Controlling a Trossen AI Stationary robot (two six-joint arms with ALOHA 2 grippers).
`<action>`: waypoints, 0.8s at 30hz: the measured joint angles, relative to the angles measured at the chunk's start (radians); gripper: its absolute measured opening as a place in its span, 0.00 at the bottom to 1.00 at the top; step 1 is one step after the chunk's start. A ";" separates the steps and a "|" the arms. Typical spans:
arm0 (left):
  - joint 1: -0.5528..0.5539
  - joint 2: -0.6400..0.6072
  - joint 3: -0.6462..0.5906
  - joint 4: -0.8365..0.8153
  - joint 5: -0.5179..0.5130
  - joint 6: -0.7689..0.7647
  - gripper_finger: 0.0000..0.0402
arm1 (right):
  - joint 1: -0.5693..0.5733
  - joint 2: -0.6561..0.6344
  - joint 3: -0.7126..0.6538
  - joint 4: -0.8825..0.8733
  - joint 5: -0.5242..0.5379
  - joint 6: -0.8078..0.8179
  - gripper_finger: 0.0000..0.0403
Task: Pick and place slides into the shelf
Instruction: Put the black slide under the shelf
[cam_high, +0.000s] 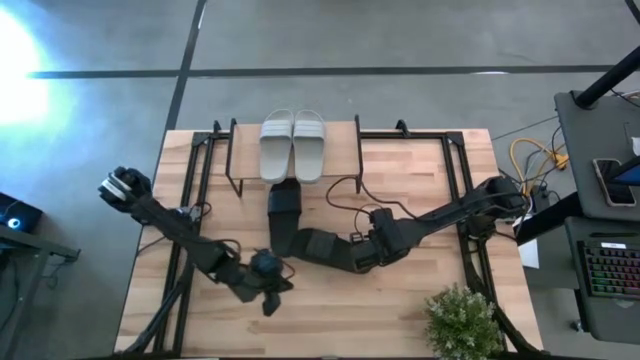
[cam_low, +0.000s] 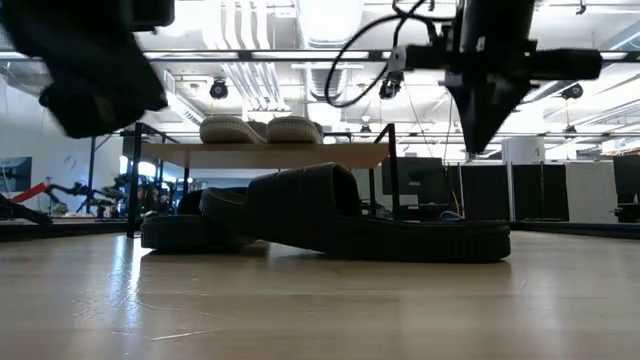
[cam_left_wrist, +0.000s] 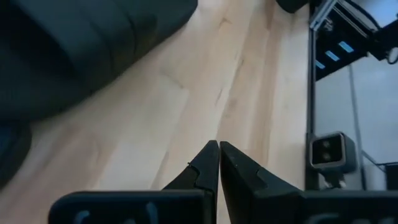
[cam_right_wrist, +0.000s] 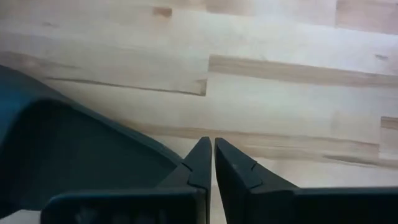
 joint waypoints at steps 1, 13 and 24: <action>0.010 0.017 0.017 0.001 0.000 0.021 0.00 | 0.000 0.000 -0.016 0.016 -0.004 -0.002 0.03; 0.113 0.209 0.185 -0.150 0.003 0.234 0.00 | 0.001 0.002 -0.170 0.202 -0.035 0.002 0.03; 0.195 0.283 0.236 -0.165 0.034 0.362 0.00 | 0.001 -0.001 -0.317 0.540 -0.112 -0.080 0.03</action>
